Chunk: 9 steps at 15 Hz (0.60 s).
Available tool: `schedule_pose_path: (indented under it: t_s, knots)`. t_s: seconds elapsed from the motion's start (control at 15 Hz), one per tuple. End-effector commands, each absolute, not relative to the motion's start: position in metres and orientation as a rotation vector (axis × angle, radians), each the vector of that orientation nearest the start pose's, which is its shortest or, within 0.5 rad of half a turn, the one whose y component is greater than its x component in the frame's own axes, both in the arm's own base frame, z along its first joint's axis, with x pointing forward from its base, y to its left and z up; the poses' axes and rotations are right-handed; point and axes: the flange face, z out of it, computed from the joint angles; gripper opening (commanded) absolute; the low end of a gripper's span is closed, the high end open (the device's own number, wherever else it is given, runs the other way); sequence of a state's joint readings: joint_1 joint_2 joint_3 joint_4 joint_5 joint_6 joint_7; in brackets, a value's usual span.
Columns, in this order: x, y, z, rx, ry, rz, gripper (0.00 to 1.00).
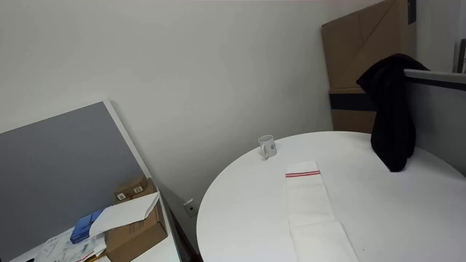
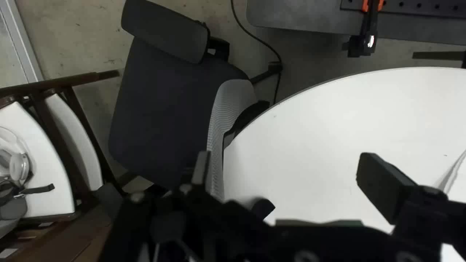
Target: Remove the black t-shirt from the backrest of the grey chair
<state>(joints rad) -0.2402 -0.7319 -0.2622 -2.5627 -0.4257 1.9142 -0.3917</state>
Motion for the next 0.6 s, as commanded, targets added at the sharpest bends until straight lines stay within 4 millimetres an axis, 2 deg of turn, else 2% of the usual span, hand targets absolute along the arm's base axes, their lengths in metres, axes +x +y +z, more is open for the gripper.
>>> schedule_pose_path:
  t_s: [0.0, 0.27, 0.53]
  knots:
    - [0.287, -0.199, 0.498, -3.381, -0.132, 0.042, 1.0]
    - [0.31, -0.206, 0.5, -3.403, -0.157, 0.002, 1.0]
    - [0.358, -0.225, 0.503, -3.464, -0.178, -0.108, 1.0]
